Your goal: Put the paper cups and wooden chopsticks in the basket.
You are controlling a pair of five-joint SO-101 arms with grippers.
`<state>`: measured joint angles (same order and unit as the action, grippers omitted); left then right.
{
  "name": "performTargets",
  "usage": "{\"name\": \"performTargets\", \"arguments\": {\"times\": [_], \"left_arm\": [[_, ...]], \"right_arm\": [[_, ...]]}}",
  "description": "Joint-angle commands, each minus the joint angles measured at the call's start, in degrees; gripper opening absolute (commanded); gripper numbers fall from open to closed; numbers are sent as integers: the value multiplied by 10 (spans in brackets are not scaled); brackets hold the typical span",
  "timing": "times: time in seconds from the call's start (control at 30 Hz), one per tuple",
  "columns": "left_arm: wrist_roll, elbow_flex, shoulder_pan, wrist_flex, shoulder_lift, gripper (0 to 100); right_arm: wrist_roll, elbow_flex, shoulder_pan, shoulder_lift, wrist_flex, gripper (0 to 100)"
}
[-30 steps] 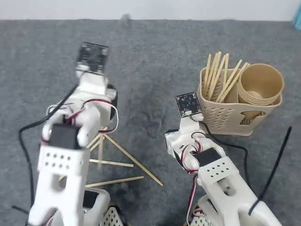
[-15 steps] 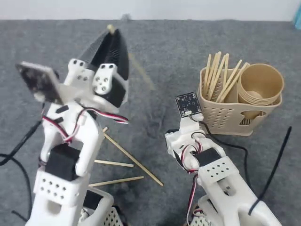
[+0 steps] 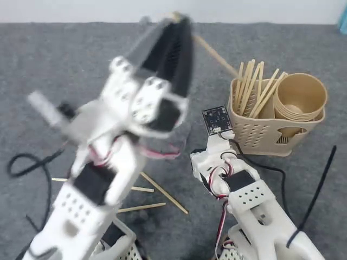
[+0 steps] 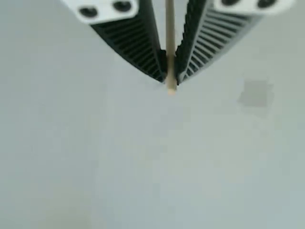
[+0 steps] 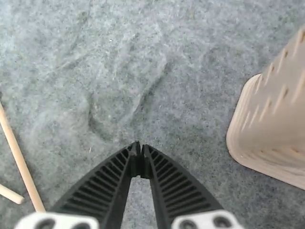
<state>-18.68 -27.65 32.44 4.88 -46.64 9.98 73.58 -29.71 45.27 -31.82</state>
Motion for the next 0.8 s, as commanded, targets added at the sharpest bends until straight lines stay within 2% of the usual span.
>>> {"name": "performTargets", "arguments": {"times": [0.0,0.27,0.47,0.63,0.77], "left_arm": [[-8,47,19,3,74,13],[-7,58,23,3,199,13],[-5,0,38,1,213,13],[53,-55,56,1,214,13],[55,-79,60,-7,236,13]], "right_arm": [[-13,-4,-5,21,11,9],[-14,-4,-5,21,11,9],[-14,-4,-5,21,11,9],[-14,-4,-6,21,11,9],[-14,-4,-6,21,11,9]]}}
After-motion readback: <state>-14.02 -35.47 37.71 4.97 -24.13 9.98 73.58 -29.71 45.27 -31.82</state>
